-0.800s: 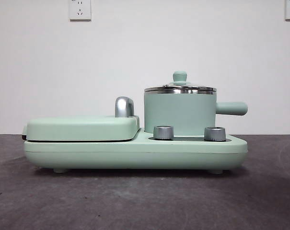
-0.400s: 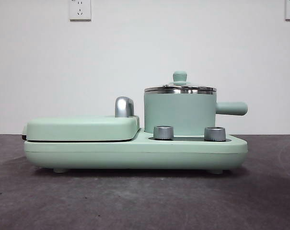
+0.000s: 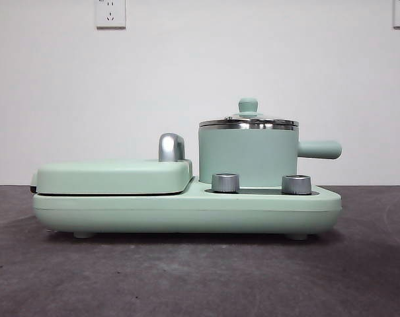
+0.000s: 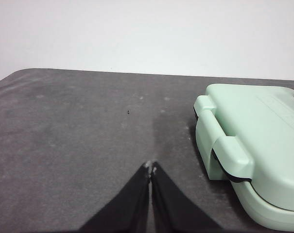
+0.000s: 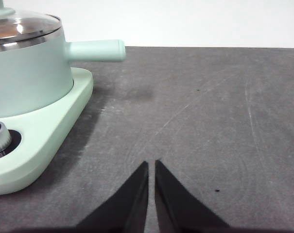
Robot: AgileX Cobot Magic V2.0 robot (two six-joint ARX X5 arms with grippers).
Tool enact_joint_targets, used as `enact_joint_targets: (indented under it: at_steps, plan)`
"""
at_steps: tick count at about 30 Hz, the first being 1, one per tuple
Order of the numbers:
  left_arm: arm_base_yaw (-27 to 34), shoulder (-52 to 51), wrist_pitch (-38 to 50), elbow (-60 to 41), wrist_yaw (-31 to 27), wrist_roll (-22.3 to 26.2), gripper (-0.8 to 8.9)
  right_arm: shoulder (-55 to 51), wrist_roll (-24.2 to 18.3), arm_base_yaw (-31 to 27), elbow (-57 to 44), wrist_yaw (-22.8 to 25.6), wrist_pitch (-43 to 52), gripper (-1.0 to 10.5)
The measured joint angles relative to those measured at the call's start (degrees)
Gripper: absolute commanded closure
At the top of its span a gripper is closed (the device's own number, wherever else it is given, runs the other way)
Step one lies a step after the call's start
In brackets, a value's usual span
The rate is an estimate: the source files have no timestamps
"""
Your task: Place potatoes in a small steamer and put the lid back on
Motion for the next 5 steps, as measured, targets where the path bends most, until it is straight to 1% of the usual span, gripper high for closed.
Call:
enact_joint_targets:
  at_steps: [5]
  plan:
    - [0.0, 0.0, 0.0, 0.0, 0.0, 0.0, 8.07, 0.0, 0.0, 0.0, 0.0, -0.02, 0.0, 9.3]
